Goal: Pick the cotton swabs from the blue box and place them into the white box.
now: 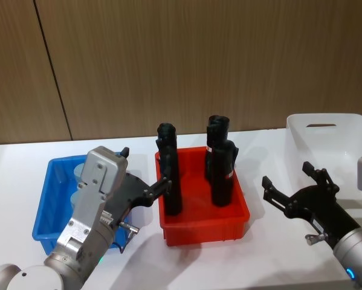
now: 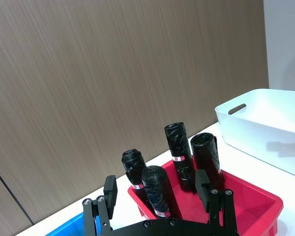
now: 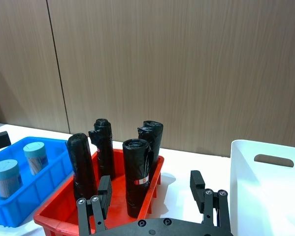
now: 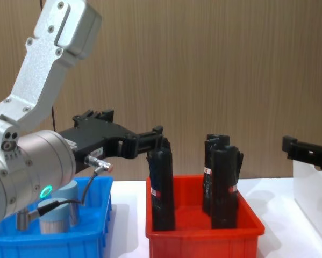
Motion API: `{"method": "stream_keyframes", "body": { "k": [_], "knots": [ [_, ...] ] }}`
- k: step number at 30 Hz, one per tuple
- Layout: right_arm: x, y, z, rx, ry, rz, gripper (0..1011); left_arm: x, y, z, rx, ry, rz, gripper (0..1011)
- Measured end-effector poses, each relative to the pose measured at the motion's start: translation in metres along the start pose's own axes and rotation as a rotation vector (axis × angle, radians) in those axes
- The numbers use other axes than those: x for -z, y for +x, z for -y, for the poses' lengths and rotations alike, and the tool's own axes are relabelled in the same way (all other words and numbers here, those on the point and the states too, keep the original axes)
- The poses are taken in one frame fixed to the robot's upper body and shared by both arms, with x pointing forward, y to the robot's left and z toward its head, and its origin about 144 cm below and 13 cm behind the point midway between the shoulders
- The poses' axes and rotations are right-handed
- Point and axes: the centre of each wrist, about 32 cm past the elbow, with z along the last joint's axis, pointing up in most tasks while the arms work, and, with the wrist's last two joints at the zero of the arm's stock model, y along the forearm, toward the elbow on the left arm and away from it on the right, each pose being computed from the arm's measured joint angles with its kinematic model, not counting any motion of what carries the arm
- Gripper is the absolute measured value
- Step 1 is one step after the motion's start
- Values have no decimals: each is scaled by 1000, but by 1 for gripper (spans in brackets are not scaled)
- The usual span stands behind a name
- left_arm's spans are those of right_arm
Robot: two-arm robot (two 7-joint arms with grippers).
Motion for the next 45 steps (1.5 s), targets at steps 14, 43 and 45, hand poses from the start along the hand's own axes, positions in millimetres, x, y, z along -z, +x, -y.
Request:
{"method": "stream_keyframes", "body": {
  "k": [14, 43, 45],
  "knots": [
    [0, 0, 0, 0, 0, 0, 1002, 0, 0, 0, 0, 0, 0, 1004],
    [0, 0, 0, 0, 0, 0, 1002, 0, 0, 0, 0, 0, 0, 1004],
    [0, 0, 0, 0, 0, 0, 1002, 0, 0, 0, 0, 0, 0, 1004]
  ]
}}
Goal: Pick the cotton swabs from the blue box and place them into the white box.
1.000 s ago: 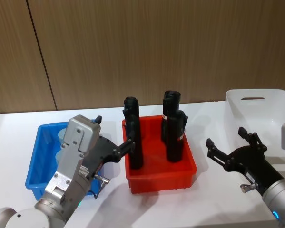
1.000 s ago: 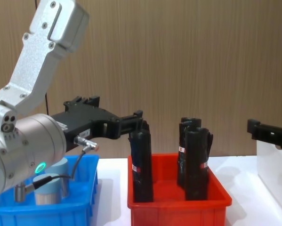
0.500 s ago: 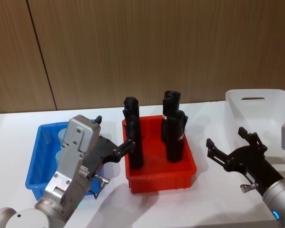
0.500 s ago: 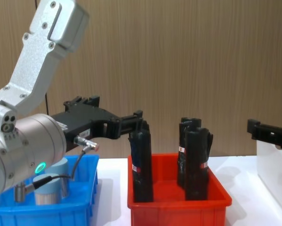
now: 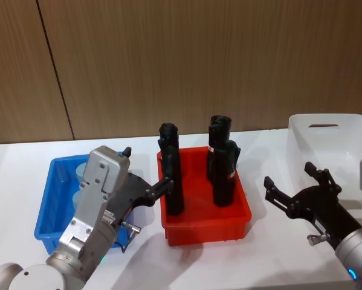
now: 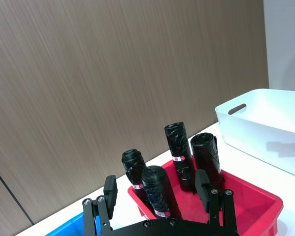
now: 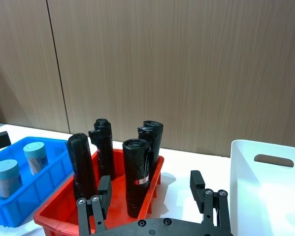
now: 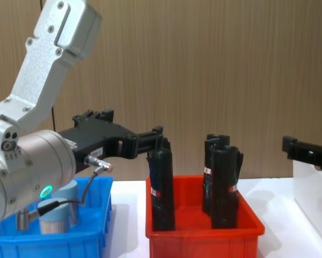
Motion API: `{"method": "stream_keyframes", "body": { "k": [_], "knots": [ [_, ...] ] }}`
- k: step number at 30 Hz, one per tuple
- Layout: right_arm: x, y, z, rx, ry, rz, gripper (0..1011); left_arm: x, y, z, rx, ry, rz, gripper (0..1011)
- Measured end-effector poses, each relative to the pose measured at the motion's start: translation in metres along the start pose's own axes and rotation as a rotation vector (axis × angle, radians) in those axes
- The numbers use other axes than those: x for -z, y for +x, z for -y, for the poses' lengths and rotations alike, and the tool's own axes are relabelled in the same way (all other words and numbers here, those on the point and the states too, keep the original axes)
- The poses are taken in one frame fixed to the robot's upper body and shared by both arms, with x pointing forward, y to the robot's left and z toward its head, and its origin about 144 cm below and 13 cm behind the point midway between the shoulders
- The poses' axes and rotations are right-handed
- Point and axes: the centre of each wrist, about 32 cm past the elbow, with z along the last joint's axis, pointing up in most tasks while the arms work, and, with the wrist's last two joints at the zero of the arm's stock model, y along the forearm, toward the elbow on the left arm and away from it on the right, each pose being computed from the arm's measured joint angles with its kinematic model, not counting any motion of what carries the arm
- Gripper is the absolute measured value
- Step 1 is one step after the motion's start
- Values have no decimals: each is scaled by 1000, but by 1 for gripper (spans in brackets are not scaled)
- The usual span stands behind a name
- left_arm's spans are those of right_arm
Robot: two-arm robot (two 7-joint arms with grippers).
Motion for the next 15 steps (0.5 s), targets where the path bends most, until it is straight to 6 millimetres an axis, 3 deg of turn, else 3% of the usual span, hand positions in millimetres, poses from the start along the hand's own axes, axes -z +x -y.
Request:
{"method": "stream_keyframes", "body": {
  "k": [15],
  "knots": [
    [0, 0, 0, 0, 0, 0, 1002, 0, 0, 0, 0, 0, 0, 1004]
  ]
}}
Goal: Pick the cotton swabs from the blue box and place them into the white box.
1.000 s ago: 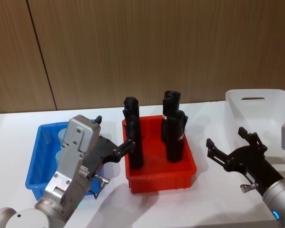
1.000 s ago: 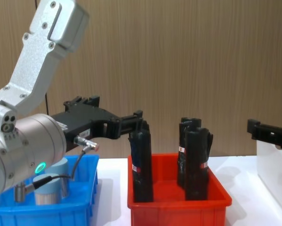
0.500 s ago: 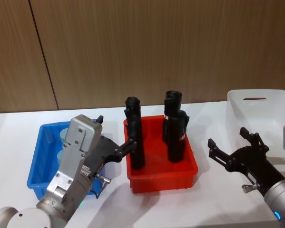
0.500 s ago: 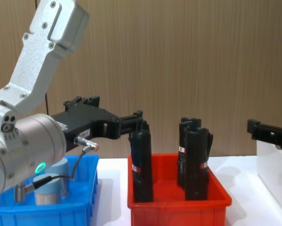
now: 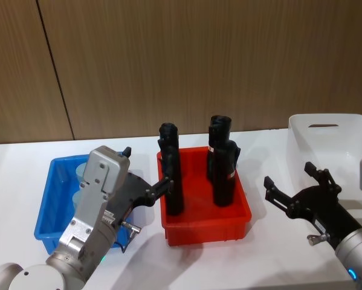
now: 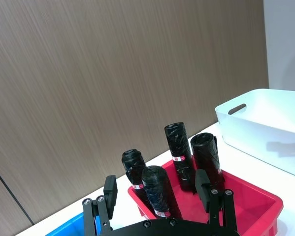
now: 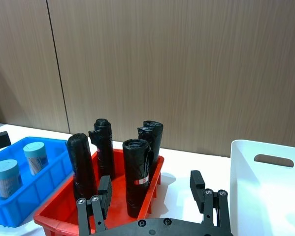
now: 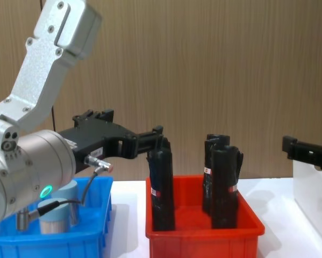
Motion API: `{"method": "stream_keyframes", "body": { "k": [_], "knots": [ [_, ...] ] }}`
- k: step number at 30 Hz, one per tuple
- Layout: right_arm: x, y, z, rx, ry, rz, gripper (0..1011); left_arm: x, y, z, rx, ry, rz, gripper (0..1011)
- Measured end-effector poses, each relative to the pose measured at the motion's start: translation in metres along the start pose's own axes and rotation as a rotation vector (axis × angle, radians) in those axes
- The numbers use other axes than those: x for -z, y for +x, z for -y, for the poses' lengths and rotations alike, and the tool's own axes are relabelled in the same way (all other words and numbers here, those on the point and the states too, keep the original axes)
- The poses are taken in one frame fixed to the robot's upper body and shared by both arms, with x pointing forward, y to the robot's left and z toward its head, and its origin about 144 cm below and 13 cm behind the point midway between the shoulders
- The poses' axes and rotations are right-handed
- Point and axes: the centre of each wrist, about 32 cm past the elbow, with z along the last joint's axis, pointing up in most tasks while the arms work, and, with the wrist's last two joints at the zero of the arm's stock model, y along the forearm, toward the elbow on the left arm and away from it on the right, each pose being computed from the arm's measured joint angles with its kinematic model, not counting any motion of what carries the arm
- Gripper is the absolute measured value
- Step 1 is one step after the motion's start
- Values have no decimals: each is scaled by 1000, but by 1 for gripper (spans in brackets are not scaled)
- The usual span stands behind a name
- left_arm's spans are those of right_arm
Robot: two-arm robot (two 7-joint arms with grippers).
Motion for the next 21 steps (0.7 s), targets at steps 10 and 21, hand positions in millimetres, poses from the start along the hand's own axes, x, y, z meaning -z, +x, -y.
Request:
{"method": "stream_keyframes", "body": {
  "k": [10, 21],
  "knots": [
    [0, 0, 0, 0, 0, 0, 1002, 0, 4, 2, -5, 0, 1, 1004],
    [0, 0, 0, 0, 0, 0, 1002, 5, 14, 8, -50, 25, -40, 1004]
  ]
}}
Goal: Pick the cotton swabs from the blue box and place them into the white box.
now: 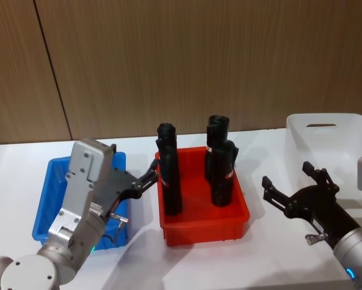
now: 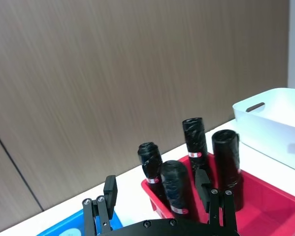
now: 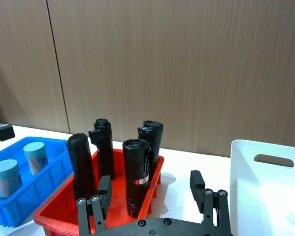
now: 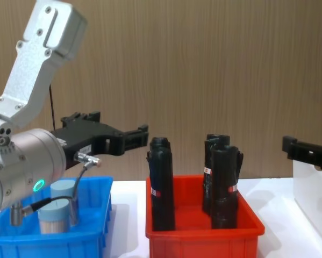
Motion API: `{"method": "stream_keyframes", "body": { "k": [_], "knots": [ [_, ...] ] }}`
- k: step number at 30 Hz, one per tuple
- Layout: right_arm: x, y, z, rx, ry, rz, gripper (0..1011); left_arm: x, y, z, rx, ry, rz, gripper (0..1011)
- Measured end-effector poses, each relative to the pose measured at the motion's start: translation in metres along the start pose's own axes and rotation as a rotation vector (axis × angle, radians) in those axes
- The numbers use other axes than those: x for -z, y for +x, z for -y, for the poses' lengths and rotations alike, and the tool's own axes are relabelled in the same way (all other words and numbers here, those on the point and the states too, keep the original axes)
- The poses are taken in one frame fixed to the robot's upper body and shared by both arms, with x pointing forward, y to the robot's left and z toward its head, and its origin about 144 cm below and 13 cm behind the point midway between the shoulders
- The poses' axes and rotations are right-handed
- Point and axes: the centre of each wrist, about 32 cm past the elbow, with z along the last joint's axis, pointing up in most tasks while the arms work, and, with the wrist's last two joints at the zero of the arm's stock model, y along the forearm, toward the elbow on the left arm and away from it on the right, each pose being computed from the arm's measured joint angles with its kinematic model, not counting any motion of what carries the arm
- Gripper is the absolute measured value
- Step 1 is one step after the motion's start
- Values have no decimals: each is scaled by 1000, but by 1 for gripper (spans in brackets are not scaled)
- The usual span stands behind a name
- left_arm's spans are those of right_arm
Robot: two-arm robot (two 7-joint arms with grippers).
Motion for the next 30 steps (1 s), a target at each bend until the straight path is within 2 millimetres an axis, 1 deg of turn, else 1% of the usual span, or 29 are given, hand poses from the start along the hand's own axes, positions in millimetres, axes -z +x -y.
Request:
{"method": "stream_keyframes", "body": {
  "k": [14, 30],
  "knots": [
    [0, 0, 0, 0, 0, 0, 1002, 12, 17, 12, -78, 56, -95, 1004],
    [0, 0, 0, 0, 0, 0, 1002, 27, 26, 14, -190, 138, -232, 1004]
  ]
}}
